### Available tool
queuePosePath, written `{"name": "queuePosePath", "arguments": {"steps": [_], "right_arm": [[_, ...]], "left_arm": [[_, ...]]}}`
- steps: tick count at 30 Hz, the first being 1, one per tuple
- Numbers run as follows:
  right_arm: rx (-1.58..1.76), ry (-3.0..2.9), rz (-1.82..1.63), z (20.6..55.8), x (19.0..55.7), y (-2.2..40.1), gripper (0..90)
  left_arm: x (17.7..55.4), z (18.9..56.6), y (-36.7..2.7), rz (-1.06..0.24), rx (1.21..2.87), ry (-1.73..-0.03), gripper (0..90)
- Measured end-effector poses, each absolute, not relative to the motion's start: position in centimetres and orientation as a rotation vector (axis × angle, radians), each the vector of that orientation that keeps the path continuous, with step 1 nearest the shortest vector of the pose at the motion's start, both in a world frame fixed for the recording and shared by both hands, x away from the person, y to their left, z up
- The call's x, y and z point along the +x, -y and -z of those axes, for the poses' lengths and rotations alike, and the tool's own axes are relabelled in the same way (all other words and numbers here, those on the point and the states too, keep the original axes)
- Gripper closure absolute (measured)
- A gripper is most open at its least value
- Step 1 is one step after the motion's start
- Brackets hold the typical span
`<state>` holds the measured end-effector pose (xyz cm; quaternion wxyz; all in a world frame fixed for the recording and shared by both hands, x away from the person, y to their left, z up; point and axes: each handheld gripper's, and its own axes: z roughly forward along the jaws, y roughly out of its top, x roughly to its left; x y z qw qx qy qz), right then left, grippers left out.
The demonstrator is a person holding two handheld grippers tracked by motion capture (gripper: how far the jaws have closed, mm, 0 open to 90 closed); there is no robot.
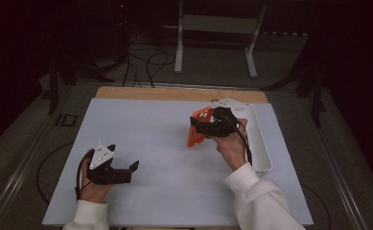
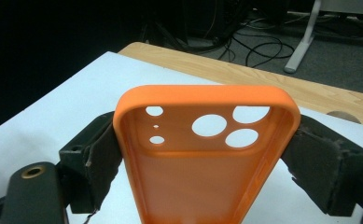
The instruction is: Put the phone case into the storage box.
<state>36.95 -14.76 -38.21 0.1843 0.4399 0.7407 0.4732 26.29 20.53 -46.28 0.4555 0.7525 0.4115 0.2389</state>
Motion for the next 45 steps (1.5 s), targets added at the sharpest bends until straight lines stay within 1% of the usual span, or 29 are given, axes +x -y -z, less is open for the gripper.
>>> {"name": "queuePosePath", "arguments": {"steps": [21, 29, 45], "right_arm": [[1.247, -2.069, -1.317, 37.7, 37.5, 15.1, 16.2], [1.248, -2.056, -1.312, 37.5, 37.7, 15.4, 16.2], [1.269, -2.023, -1.31, 37.2, 38.2, 15.7, 16.2]], "left_arm": [[24.9, 47.5, -22.1, -0.605, 1.816, -1.002, 0.0], [24.0, 48.2, -22.9, -0.614, 1.825, -1.013, 0.0], [23.3, 48.5, -23.5, -0.632, 1.795, -1.012, 0.0]]}}
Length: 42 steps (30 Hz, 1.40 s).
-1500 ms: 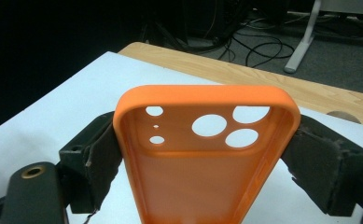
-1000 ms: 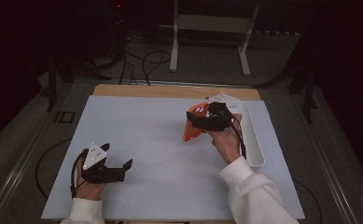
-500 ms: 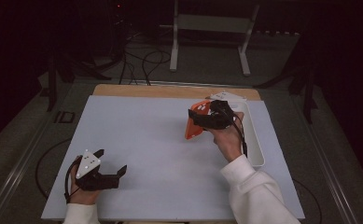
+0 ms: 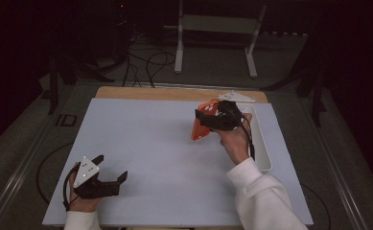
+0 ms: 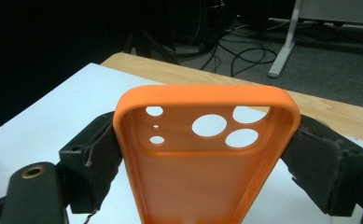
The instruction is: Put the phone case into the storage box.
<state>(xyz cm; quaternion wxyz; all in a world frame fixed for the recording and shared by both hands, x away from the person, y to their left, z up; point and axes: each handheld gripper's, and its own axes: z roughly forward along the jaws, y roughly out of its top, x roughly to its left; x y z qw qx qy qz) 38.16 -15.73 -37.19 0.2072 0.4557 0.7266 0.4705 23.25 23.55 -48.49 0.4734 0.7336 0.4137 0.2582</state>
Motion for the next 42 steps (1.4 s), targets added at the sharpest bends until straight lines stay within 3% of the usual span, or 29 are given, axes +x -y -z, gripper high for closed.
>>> {"name": "queuePosePath", "arguments": {"steps": [42], "right_arm": [[1.274, -1.958, -1.262, 36.2, 40.5, 16.1, 16.3]], "left_arm": [[23.1, 48.6, -23.4, -0.626, 1.801, -1.006, 0.0]]}}
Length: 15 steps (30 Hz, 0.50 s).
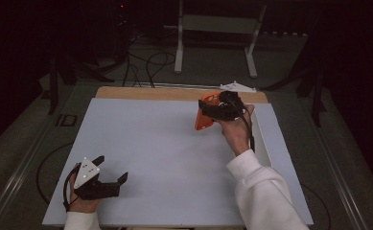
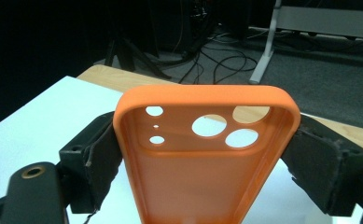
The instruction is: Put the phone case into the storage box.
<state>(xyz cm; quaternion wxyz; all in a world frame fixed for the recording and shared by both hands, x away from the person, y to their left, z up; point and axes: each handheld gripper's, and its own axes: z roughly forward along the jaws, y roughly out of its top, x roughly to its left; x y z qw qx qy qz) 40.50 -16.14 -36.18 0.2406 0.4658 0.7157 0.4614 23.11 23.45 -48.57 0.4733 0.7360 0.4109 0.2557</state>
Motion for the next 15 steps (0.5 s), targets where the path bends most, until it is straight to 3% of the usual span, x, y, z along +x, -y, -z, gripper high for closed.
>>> {"name": "queuePosePath", "arguments": {"steps": [15], "right_arm": [[1.297, -1.909, -1.249, 35.3, 41.5, 17.2, 16.3]], "left_arm": [[23.1, 48.6, -23.4, -0.626, 1.806, -1.003, 0.0]]}}
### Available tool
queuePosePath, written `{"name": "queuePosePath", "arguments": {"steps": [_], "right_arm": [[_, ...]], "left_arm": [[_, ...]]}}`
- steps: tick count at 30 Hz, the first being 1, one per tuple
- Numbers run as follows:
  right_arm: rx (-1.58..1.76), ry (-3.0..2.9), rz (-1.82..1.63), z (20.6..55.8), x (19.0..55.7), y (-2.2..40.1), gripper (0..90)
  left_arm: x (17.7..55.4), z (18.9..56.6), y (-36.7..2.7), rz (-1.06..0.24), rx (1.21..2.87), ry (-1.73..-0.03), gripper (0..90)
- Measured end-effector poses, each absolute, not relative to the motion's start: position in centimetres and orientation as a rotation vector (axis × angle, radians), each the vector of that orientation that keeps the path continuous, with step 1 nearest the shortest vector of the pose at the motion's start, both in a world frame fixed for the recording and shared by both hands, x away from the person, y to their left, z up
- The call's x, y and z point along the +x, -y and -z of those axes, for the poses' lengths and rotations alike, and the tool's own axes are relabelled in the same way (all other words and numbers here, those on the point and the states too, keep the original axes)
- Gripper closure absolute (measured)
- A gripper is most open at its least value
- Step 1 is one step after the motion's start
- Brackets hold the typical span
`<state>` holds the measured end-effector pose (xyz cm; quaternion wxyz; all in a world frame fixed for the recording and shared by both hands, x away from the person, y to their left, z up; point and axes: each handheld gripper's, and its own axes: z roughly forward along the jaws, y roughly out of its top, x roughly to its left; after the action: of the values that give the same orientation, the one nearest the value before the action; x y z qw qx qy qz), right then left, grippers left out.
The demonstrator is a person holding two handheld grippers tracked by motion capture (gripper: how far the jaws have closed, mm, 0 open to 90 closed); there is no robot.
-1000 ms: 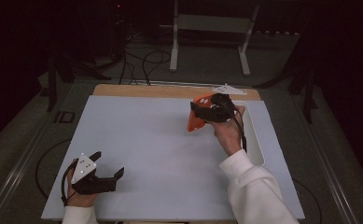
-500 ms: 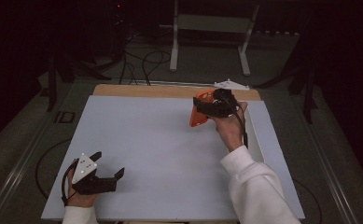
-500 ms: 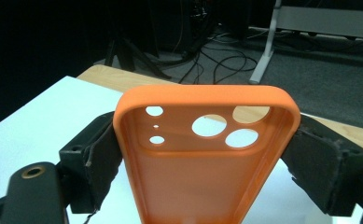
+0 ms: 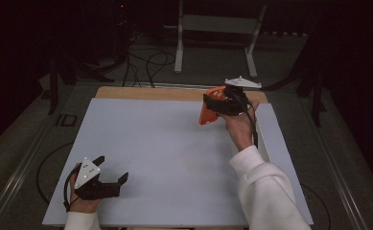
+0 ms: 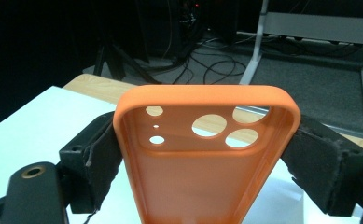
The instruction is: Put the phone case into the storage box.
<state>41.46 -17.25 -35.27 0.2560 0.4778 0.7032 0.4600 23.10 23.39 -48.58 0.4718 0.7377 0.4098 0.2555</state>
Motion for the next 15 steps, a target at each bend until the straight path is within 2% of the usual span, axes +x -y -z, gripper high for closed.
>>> {"name": "queuePosePath", "arguments": {"steps": [15], "right_arm": [[1.353, -1.833, -1.227, 34.8, 42.4, 19.5, 16.3]], "left_arm": [[23.1, 48.6, -23.4, -0.626, 1.799, -1.005, 0.0]]}}
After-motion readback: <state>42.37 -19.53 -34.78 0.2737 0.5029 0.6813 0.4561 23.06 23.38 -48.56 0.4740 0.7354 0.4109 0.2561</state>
